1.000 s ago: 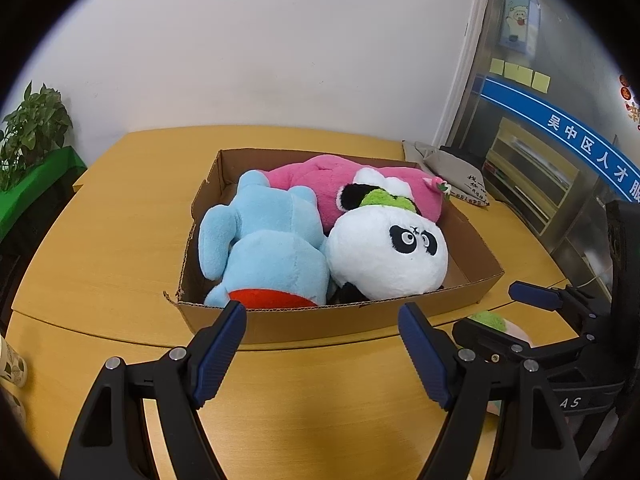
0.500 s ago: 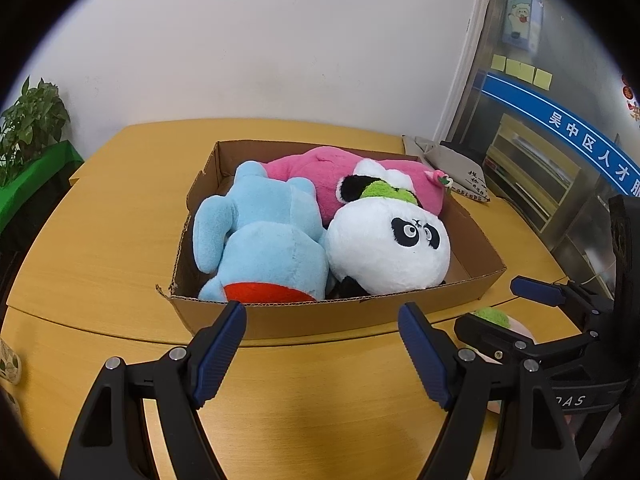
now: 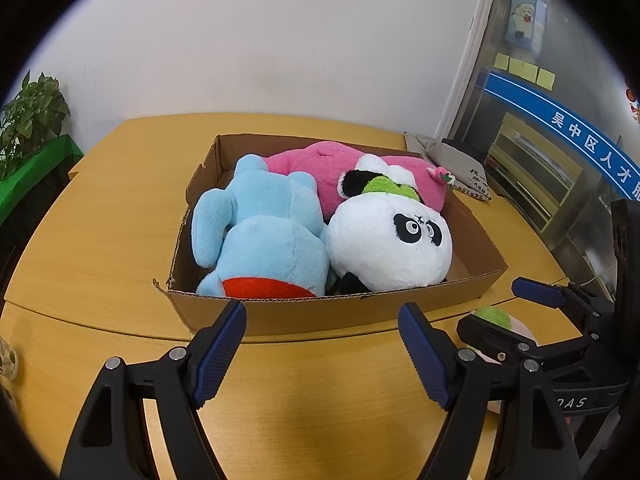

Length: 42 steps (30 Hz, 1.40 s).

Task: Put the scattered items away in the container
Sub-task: 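Open both grippers and withdraw from the panda plush, then move both grippers to the pink-and-teal pig plush and close on it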

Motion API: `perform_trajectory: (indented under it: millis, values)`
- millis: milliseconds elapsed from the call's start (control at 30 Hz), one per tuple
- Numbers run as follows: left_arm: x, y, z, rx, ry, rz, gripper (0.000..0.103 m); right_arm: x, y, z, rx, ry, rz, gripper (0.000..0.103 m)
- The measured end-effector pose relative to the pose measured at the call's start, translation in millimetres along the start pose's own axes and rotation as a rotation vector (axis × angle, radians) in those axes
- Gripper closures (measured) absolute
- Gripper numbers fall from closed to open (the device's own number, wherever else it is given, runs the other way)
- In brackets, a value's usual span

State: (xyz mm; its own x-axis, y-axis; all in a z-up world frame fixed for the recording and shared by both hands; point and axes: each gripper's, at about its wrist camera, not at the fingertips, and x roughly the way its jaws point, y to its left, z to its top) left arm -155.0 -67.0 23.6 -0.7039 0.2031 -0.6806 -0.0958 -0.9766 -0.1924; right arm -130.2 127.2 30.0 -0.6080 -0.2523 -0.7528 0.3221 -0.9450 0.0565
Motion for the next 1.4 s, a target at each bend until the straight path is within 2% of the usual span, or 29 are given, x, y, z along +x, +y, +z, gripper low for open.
perform_trajectory:
  millis: [633,767,900,1033,1233,1367,1400]
  values:
    - [1.9,-3.0,-3.0,-0.006,0.017,-0.016,0.025,-16.0,-4.1,-7.7,0.006,-0.031,0.026,0.000]
    - [6.1,-10.0,-1.1,-0.004,0.032,-0.045,0.025,-39.6,-9.2,-11.2,-0.021,-0.097,0.059,0.000]
    - [18.7,-26.7,-2.2,0.018,0.084,-0.100,0.025,-89.8,-35.9,-30.3,-0.080,-0.229,0.088,0.000]
    - [42.4,-52.1,-11.7,0.028,0.162,-0.211,0.025,-120.9,-78.0,-69.0,-0.142,-0.309,0.024,0.000]
    - [94.7,-101.6,-37.5,0.040,0.314,-0.342,0.025,-89.0,-113.1,-129.8,-0.176,-0.132,-0.007,0.000]
    - [122.4,-117.1,-45.2,0.012,0.343,-0.369,0.025,-59.2,-111.4,-149.9,-0.172,-0.059,-0.008,0.001]
    - [126.5,-117.2,-45.1,-0.007,0.340,-0.379,0.025,-52.8,-110.6,-151.8,-0.168,-0.044,-0.009,0.006]
